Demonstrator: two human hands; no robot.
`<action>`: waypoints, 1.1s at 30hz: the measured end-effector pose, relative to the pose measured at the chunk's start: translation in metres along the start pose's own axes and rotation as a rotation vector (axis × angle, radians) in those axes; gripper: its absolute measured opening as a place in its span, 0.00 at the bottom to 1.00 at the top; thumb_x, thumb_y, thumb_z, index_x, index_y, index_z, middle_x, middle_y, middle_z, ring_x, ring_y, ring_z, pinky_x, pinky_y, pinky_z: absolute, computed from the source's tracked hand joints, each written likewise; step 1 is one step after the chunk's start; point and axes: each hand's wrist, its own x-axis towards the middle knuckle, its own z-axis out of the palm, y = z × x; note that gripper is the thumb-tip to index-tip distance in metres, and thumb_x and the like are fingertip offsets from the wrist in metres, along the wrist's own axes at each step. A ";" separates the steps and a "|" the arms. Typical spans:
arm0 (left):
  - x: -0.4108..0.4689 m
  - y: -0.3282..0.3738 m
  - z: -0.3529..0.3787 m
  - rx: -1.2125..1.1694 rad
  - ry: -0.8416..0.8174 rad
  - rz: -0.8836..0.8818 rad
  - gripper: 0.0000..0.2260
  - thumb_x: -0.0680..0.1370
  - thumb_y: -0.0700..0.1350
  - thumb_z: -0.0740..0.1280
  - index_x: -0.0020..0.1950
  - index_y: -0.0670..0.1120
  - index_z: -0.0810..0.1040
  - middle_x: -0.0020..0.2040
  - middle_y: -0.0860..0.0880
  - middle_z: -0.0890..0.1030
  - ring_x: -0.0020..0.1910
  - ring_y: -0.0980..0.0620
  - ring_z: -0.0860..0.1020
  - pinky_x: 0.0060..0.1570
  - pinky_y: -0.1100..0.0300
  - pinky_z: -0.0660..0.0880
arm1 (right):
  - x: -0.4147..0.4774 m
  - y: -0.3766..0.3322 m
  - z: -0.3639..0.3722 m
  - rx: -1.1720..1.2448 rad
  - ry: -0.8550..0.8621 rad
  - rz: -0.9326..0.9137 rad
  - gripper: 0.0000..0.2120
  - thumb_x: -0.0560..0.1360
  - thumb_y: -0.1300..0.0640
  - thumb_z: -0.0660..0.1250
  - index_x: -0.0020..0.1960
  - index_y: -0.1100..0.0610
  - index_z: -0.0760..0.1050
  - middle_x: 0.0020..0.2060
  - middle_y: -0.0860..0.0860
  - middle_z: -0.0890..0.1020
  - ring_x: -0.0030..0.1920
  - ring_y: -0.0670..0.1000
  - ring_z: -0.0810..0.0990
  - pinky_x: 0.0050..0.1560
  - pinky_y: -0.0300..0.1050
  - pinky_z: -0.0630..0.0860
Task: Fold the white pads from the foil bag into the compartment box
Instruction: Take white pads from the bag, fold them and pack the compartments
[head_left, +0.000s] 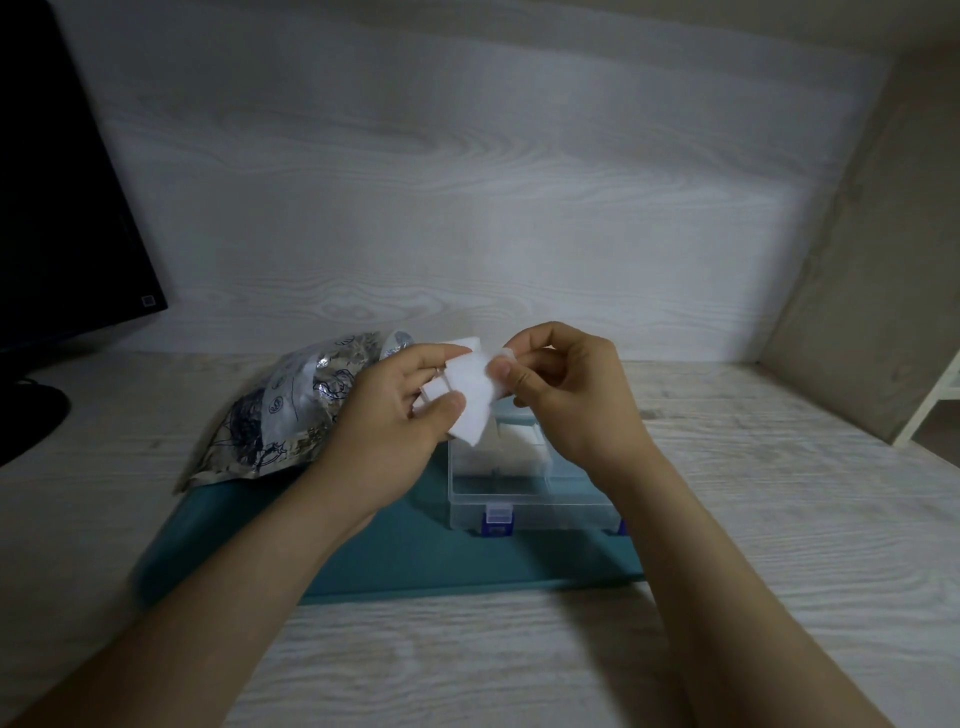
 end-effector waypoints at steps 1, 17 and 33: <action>0.000 0.000 0.000 0.008 0.015 0.001 0.19 0.81 0.29 0.68 0.67 0.48 0.81 0.61 0.49 0.86 0.58 0.51 0.85 0.62 0.44 0.82 | 0.000 -0.001 0.000 0.024 0.011 0.017 0.05 0.78 0.63 0.75 0.52 0.62 0.81 0.39 0.56 0.88 0.40 0.52 0.88 0.40 0.38 0.81; 0.004 -0.002 -0.001 -0.097 -0.067 -0.068 0.22 0.82 0.27 0.60 0.69 0.47 0.80 0.60 0.47 0.87 0.60 0.47 0.85 0.55 0.53 0.84 | -0.006 -0.009 0.001 0.093 -0.091 0.089 0.08 0.77 0.64 0.76 0.55 0.62 0.82 0.37 0.59 0.87 0.35 0.51 0.85 0.37 0.39 0.79; 0.003 -0.002 -0.003 -0.146 -0.083 -0.042 0.15 0.80 0.44 0.62 0.59 0.46 0.87 0.59 0.44 0.86 0.62 0.39 0.82 0.67 0.34 0.77 | -0.004 0.000 0.004 -0.217 -0.072 0.007 0.16 0.79 0.53 0.75 0.65 0.51 0.80 0.47 0.49 0.85 0.40 0.50 0.86 0.47 0.52 0.86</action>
